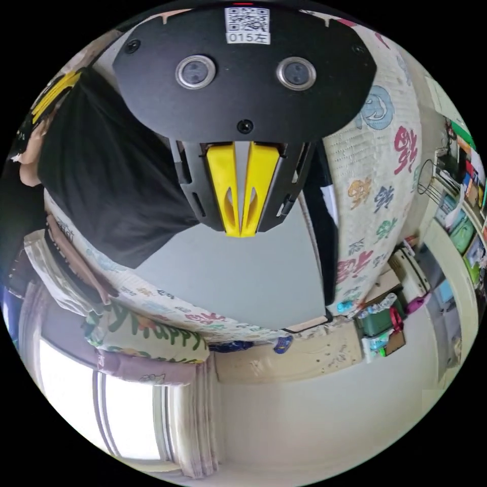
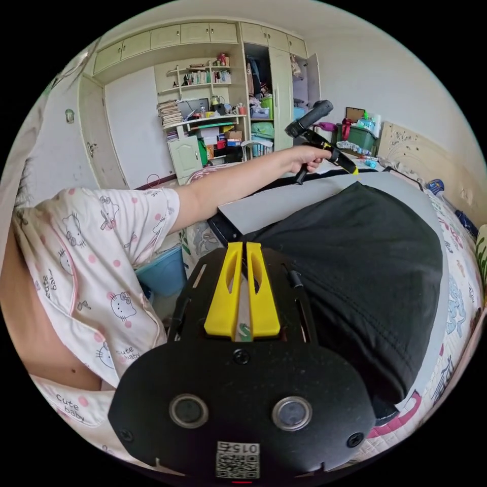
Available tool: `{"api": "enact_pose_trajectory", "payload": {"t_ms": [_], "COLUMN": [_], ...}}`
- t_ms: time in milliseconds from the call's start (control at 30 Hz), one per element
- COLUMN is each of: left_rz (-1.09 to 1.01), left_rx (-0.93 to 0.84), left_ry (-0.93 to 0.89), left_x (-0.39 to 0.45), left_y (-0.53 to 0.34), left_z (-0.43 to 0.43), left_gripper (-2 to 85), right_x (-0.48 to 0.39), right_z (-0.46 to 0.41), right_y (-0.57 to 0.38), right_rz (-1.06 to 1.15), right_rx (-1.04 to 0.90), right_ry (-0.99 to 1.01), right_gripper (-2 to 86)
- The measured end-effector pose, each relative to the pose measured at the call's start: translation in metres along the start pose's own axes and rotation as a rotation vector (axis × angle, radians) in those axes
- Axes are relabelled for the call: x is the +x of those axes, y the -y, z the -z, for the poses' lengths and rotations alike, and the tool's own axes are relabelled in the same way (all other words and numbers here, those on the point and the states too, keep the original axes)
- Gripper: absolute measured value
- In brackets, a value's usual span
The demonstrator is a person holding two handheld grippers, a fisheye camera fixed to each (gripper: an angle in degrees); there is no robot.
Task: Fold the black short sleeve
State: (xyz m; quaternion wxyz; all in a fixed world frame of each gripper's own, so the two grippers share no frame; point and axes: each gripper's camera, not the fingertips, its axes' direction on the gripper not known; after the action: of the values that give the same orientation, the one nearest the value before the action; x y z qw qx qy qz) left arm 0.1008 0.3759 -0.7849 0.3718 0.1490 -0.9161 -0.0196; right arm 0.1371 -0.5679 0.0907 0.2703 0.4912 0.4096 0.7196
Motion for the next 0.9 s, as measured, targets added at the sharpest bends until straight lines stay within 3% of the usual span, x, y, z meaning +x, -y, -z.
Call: {"api": "enact_pose_trajectory", "payload": {"t_ms": [67,167,300,400,667,900], "left_rz": [0.023,0.068,0.057,-0.017,-0.129,-0.314], "left_rx": [0.047,0.1,-0.076,-0.118,0.028,-0.123], "left_ry": [0.07,-0.134,-0.37,-0.291,-0.005,0.191], "left_x": [0.003,-0.003,0.014,0.044,0.114,0.177], "left_y": [-0.01,-0.02,-0.015,-0.015,-0.027,-0.035], "left_z": [0.012,0.025,-0.014,-0.028,-0.001,-0.046], "left_gripper": [2.7,9.5,10.8,2.7,1.0,2.0], "right_x": [-0.004,-0.008,-0.015,-0.024,-0.031,-0.028], "right_z": [-0.003,-0.005,-0.007,-0.016,-0.029,-0.063], "right_y": [-0.009,-0.022,-0.038,-0.042,-0.044,-0.027], "right_rz": [0.001,-0.017,-0.047,-0.026,-0.01,-0.039], "right_rx": [0.017,0.048,0.092,0.091,0.119,0.098], "right_ry": [-0.009,-0.005,-0.003,-0.046,-0.006,0.156], "right_gripper": [0.4,0.4,0.4,0.4,-0.1,1.1]}}
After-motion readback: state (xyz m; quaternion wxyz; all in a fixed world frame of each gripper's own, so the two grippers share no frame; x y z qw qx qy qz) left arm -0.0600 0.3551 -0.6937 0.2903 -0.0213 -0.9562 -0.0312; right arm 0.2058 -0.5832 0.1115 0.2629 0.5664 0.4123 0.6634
